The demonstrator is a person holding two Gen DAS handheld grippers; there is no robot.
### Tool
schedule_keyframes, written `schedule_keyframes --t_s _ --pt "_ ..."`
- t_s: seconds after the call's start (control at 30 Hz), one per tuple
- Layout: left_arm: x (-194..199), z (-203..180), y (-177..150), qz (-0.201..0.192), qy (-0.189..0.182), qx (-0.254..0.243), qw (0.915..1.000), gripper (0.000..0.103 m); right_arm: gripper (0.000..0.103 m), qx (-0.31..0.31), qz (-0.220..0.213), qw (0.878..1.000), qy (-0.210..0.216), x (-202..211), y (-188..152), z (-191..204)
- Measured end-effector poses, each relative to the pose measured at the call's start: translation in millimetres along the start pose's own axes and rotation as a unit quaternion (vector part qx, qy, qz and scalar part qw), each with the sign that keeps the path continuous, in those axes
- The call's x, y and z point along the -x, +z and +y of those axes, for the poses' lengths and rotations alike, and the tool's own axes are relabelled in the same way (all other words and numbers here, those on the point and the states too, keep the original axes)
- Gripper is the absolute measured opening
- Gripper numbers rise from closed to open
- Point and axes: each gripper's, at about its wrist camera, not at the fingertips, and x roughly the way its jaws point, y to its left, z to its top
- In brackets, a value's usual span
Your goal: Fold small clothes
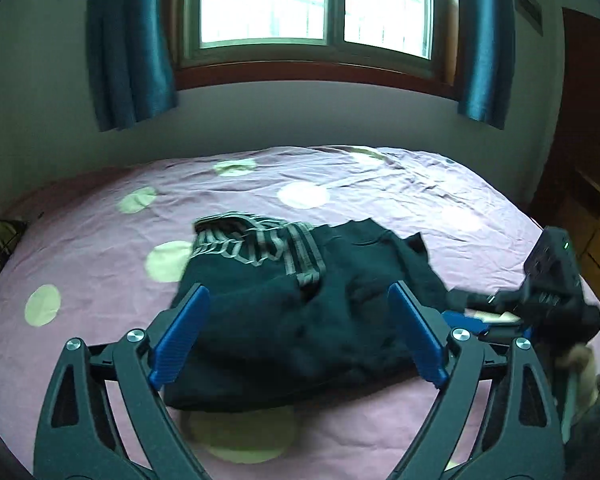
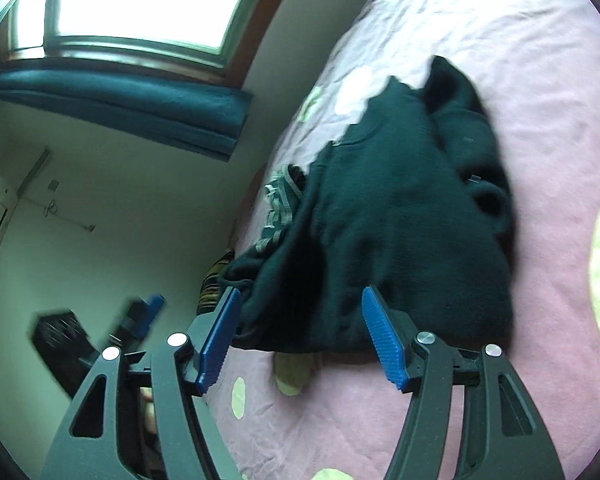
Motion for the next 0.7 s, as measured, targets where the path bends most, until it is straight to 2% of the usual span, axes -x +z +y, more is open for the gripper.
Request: schedule_keyframes --t_s 0.07,0.1,0.17,0.27,0.43,0.53,0.6,0.7 --pt "-1 35 -29 0.003 0.031 0.010 0.9995 0.091 0.067 0.009 0.007 1.000 0.011 -10 9 11" --pt "-7 52 -45 0.017 0.046 0.017 0.9987 0.091 0.067 0.016 0.009 1.000 0.009 -17 15 17" --pt "-20 73 -67 0.047 0.061 0.027 0.9967 0.091 0.068 0.035 0.018 0.999 -0.002 -36 31 30" --pt "-38 90 -90 0.070 0.073 0.034 0.9943 0.091 0.068 0.048 0.038 0.998 -0.030 -72 56 40" --pt "-55 100 -91 0.075 0.071 0.035 0.9941 0.091 0.068 0.064 0.077 0.989 -0.105 -136 88 45" --pt "-60 100 -94 0.079 0.067 0.033 0.9941 0.091 0.068 0.080 0.083 0.983 -0.146 -160 100 45" --pt "-64 101 -96 0.082 0.064 0.038 0.9939 0.091 0.068 0.069 0.090 0.982 -0.149 -171 103 39" --pt "-69 107 -101 0.089 0.062 0.055 0.9926 0.092 0.069 0.069 0.115 0.983 -0.127 -185 103 38"
